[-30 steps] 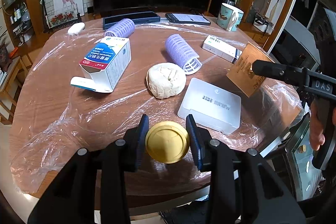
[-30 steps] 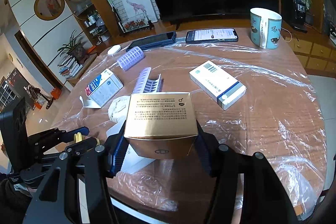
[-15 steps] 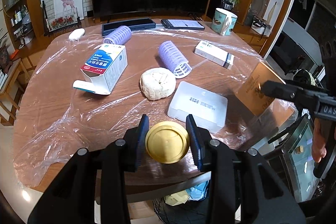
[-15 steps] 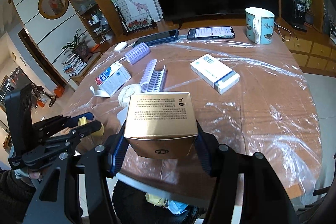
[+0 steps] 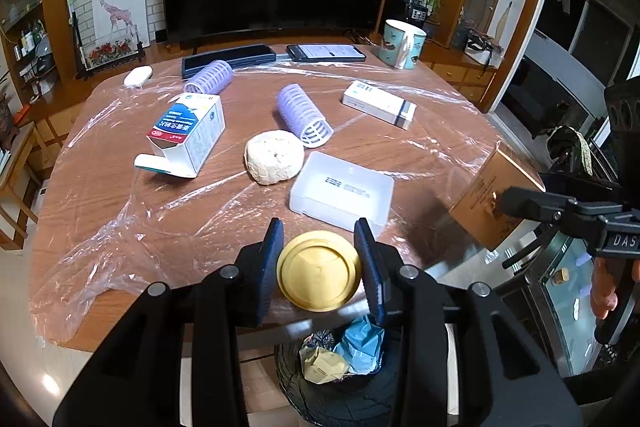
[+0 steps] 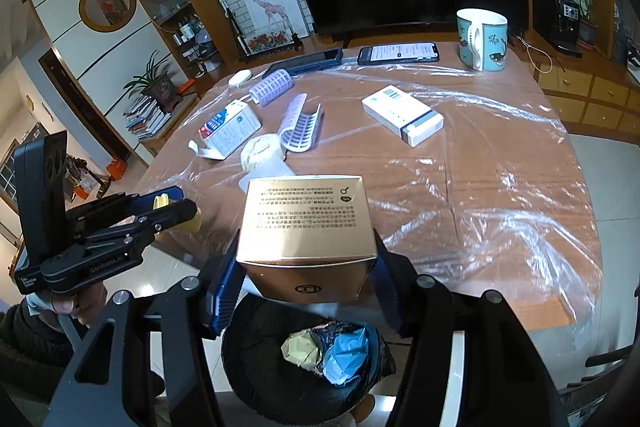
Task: Collect trash
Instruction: 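Lift the yellow cup and brown box and carry both toward the black bin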
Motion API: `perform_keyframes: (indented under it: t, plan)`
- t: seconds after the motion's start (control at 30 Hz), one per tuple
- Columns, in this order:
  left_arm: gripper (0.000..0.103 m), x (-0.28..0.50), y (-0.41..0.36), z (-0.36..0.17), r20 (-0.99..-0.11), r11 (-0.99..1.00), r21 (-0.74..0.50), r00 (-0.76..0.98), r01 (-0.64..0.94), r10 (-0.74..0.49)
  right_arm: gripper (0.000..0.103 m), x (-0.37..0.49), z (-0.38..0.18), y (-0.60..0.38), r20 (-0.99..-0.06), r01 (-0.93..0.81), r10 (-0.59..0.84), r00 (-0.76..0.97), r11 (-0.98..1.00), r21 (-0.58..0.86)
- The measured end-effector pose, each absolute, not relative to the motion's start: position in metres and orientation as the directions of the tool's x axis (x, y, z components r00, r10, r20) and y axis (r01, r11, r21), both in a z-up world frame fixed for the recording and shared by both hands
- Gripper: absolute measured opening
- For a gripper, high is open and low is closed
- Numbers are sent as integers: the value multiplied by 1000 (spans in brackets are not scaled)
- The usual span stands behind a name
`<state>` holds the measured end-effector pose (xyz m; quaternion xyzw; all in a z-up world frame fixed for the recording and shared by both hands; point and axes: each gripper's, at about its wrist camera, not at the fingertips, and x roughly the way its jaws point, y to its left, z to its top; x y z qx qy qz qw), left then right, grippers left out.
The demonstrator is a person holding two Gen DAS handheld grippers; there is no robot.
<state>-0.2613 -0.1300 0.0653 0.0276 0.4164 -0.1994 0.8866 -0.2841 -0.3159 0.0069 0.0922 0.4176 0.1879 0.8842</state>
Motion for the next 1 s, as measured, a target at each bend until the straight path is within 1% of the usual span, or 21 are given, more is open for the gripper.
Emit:
perform_keyframes:
  t: [1.0]
  plan:
    - [38,-316,-160,47,-781,892,-115,515,438,-353,57,-334,-27,-308,-759,-274,427,491,903,331]
